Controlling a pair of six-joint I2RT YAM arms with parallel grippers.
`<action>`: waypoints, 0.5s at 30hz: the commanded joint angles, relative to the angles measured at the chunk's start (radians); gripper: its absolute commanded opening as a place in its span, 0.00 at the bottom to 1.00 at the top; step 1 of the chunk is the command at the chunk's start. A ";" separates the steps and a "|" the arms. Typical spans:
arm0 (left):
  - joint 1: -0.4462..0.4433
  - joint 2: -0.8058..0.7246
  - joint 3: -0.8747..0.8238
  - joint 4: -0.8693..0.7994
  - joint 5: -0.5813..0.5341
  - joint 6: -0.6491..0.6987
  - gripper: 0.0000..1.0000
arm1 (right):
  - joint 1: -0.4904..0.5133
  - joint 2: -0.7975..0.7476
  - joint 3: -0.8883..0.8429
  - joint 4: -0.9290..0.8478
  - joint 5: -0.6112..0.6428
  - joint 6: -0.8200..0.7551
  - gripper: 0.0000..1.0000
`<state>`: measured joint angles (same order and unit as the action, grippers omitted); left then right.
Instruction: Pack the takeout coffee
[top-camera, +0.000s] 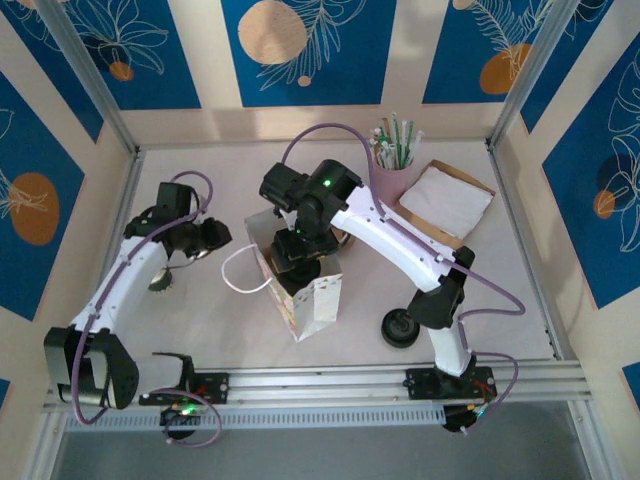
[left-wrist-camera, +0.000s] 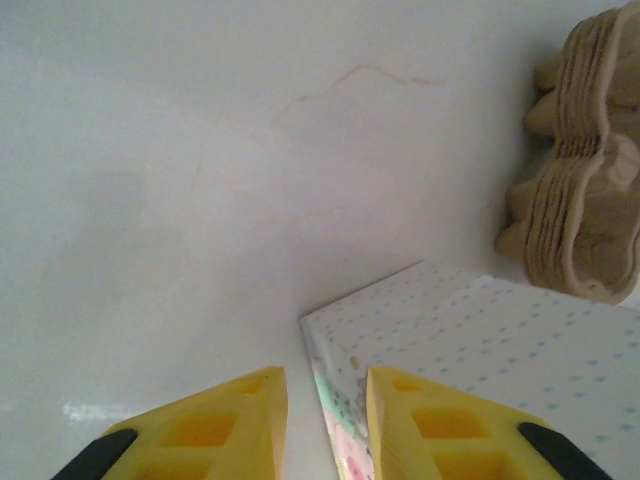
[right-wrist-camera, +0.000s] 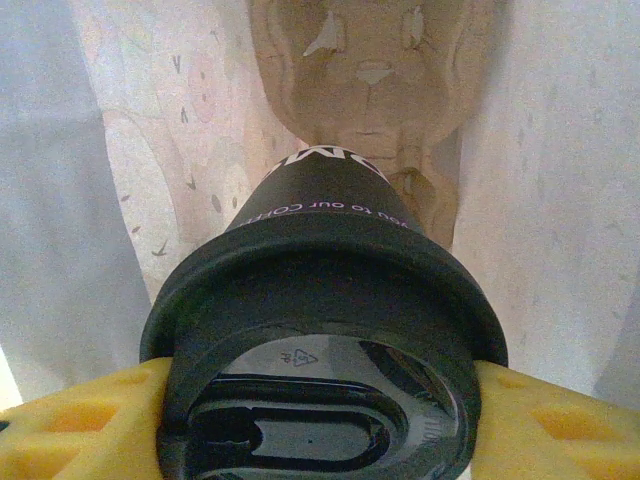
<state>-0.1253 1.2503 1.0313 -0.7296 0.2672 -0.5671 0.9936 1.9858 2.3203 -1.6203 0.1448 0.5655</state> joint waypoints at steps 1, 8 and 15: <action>0.001 -0.037 -0.034 -0.022 -0.011 -0.004 0.26 | -0.005 -0.016 -0.008 -0.156 -0.028 -0.019 0.56; -0.016 -0.044 -0.063 -0.001 0.012 -0.028 0.24 | -0.006 -0.002 -0.013 -0.158 -0.027 -0.031 0.56; -0.095 0.017 -0.045 0.052 -0.001 -0.060 0.24 | 0.000 0.006 -0.033 -0.158 -0.024 -0.034 0.56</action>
<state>-0.1909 1.2377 0.9768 -0.7078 0.2646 -0.6041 0.9928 1.9862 2.3016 -1.6196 0.1444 0.5426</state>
